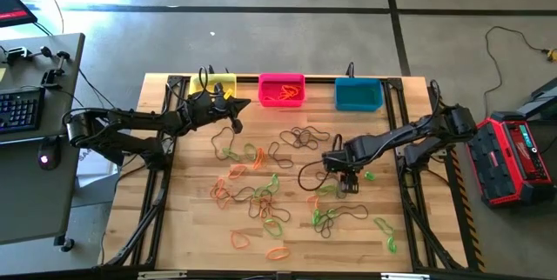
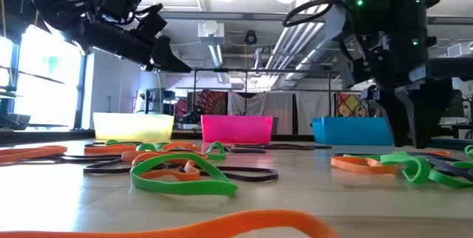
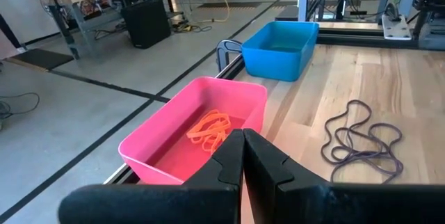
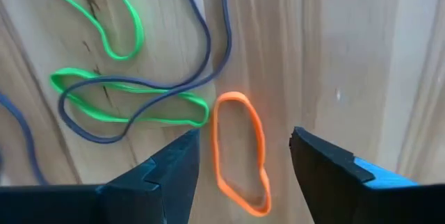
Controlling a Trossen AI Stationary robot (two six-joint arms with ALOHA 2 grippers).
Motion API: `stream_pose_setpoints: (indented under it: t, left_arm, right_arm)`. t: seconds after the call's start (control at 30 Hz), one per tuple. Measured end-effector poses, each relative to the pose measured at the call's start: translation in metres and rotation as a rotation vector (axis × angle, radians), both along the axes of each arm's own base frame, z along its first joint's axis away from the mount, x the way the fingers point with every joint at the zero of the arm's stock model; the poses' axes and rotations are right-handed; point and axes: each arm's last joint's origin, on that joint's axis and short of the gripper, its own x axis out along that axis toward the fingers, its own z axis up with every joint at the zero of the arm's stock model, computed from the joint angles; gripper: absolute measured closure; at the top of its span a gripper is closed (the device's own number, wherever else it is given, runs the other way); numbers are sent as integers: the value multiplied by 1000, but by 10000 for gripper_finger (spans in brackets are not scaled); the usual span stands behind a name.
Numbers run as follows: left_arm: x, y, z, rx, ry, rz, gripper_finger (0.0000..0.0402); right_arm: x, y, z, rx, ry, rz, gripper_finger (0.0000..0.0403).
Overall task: Sort rubber bands into baskets
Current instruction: Put the orange rubber band into the pink bin
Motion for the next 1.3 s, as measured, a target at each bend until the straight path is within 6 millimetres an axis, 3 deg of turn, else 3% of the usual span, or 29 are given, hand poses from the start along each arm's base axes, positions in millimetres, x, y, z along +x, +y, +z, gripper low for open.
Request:
stream_pose_setpoints:
  t: [0.4, 0.5, 0.73, 1.03, 1.3]
  left_arm:
    - [0, 0, 0, 1, 1, 5, 401]
    - [0, 0, 0, 1, 1, 6, 401]
    - [0, 0, 0, 1, 1, 7, 401]
    - [0, 0, 0, -36, -20, 15, 401]
    - [2, -2, 4, -106, -110, -57, 401]
  right_arm:
    - [-15, 0, -20, 33, 23, -5, 207]
    - [-15, 0, -21, 33, 19, -4, 243]
    - [-13, 2, -20, 71, 17, 18, 388]
    - [17, -6, 9, 18, -123, 47, 400]
    - [56, -57, 28, -26, -525, -51, 402]
